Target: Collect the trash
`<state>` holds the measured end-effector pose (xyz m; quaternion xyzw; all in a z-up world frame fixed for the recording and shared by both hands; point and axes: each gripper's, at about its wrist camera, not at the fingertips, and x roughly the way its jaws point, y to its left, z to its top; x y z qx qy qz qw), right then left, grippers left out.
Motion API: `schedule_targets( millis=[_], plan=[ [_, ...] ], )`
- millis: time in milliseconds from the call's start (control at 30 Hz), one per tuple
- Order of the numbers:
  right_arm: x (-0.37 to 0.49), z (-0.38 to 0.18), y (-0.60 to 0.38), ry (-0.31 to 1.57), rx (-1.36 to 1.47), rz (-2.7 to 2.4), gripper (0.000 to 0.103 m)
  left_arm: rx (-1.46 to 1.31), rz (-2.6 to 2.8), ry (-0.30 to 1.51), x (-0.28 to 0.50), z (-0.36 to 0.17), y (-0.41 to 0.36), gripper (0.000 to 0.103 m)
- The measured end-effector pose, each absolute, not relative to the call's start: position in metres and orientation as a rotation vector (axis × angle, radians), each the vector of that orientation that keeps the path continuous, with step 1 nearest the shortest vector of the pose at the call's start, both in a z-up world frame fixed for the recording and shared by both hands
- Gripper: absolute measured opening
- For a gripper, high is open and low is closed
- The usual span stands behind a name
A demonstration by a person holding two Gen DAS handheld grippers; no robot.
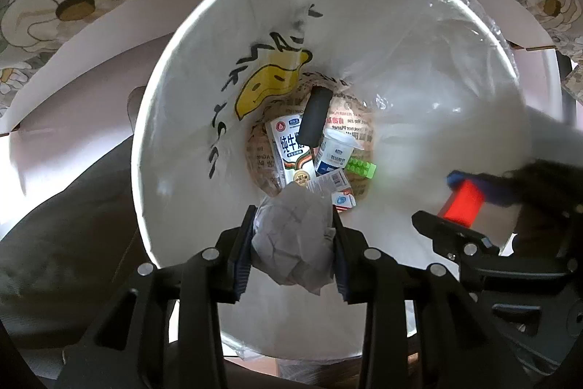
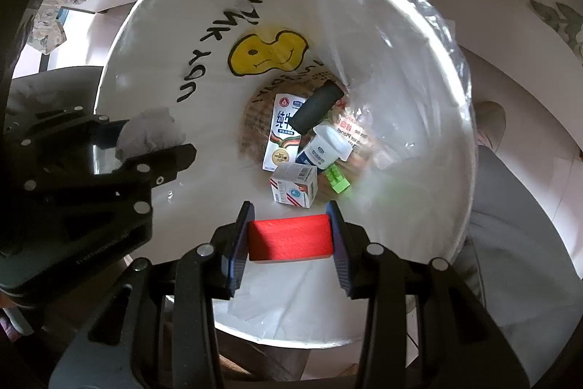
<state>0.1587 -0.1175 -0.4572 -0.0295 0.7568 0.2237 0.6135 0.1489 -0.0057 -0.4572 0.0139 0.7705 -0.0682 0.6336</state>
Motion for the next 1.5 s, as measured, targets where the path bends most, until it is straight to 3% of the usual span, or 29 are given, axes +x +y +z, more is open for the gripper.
schedule_targets(
  millis=[333, 500, 867, 1133, 1367, 1500],
  plan=[
    [0.158, -0.459, -0.113, 1.721, -0.172, 0.469, 0.053, 0.027, -0.13, 1.773, 0.149, -0.459, -0.002, 0.05],
    [0.157, -0.457, -0.116, 1.712, -0.175, 0.479, 0.054, 0.007, -0.128, 1.75, 0.15, -0.45, 0.002, 0.069],
    [0.152, -0.445, -0.112, 1.688, -0.174, 0.484, 0.055, 0.039, -0.124, 1.716, 0.149, -0.435, 0.0, 0.072],
    [0.153, -0.386, -0.132, 1.586, -0.143, 0.496, 0.054, 0.164, -0.136, 1.613, 0.145, -0.381, -0.001, 0.072],
    [0.145, -0.297, -0.157, 1.421, -0.109, 0.49, 0.054, 0.213, -0.164, 1.407, 0.138, -0.284, 0.005, 0.073],
    [0.13, -0.246, -0.168, 1.331, -0.095, 0.481, 0.056, 0.222, -0.171, 1.294, 0.122, -0.23, 0.009, 0.078]
  ],
)
